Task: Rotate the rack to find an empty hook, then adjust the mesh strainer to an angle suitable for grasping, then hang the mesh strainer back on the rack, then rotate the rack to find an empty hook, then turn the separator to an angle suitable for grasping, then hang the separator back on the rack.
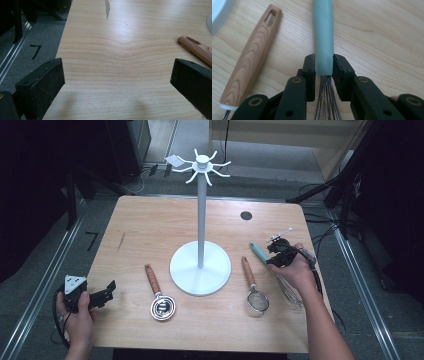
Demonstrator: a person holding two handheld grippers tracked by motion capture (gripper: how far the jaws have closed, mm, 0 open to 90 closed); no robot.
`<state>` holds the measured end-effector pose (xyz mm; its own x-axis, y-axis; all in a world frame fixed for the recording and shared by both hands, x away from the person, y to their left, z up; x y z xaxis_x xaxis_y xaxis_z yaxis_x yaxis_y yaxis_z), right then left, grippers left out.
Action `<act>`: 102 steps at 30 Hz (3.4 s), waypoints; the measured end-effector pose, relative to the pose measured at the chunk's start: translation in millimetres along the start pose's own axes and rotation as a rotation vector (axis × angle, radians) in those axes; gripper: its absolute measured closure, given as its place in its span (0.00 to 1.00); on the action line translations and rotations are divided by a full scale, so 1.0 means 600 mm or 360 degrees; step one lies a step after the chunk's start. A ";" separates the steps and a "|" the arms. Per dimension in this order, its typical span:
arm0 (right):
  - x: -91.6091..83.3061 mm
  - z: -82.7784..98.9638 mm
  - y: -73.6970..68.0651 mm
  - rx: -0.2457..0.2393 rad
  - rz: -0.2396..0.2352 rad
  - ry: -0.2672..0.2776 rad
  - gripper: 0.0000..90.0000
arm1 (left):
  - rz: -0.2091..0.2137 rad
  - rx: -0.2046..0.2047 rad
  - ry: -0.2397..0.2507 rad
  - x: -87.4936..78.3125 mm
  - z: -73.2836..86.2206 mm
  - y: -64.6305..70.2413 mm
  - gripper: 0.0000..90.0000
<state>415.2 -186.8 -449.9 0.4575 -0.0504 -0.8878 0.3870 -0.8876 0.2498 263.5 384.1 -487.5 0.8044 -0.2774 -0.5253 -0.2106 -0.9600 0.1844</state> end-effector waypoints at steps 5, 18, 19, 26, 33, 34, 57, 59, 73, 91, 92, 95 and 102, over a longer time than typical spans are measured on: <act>0.012 0.001 -0.004 -0.0008 -0.0007 -0.0059 0.80 | 0.0003 0.0000 -0.0003 0.000 0.000 0.000 0.00; 0.004 0.003 0.000 -0.0066 0.0099 0.0033 0.92 | 0.0005 0.0003 -0.0001 0.000 0.000 0.000 0.00; 0.004 0.003 0.003 -0.0055 0.0142 0.0034 0.92 | 0.0005 0.0002 0.0000 0.000 0.000 0.000 0.00; 0.002 0.007 0.014 -0.0001 0.0121 0.0037 0.93 | 0.0007 0.0001 -0.0001 0.000 0.000 0.000 0.00; 0.006 0.014 0.025 0.0007 0.0120 0.0017 0.86 | 0.0007 0.0005 -0.0002 0.001 0.000 0.000 0.00; 0.007 0.013 0.029 0.0012 0.0098 0.0019 0.82 | 0.0011 0.0003 -0.0001 0.001 0.000 0.000 0.00; 0.050 0.002 0.032 0.0010 0.0052 -0.0152 0.77 | 0.0014 0.0003 -0.0004 0.001 0.000 0.000 0.00; 0.051 0.001 0.032 0.0011 0.0052 -0.0154 0.77 | 0.0016 0.0003 -0.0006 0.001 0.000 0.000 0.00; 0.058 0.003 0.033 0.0004 0.0013 -0.0195 0.78 | 0.0019 0.0003 -0.0006 0.001 0.000 0.000 0.00; 0.009 0.010 0.037 0.0142 0.0019 0.0127 0.79 | 0.0015 0.0006 -0.0003 0.002 0.000 0.001 0.00; -0.002 0.013 0.040 0.0172 0.0014 0.0188 0.79 | 0.0012 0.0007 -0.0005 0.002 0.000 0.001 0.00; -0.018 0.017 0.040 0.0187 0.0016 0.0287 0.79 | 0.0014 0.0010 -0.0010 0.002 0.000 0.001 0.00; -0.055 0.023 0.041 0.0268 -0.0006 0.0486 0.79 | 0.0012 0.0005 -0.0005 0.003 0.000 0.001 0.00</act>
<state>398.6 -213.0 -420.0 0.6845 0.0698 -0.7256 0.2633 -0.9519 0.1568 264.7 383.3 -488.1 0.8008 -0.2850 -0.5267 -0.2185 -0.9579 0.1861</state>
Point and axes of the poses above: each handheld gripper's, and its own axes: x roughly forward along the jaws, z roughly out of its underside, y roughly to its right, the point moved 1 cm from there along x, roughly forward along the jaws, and after that the axes turned 12 degrees about z, right-handed, at the moved point
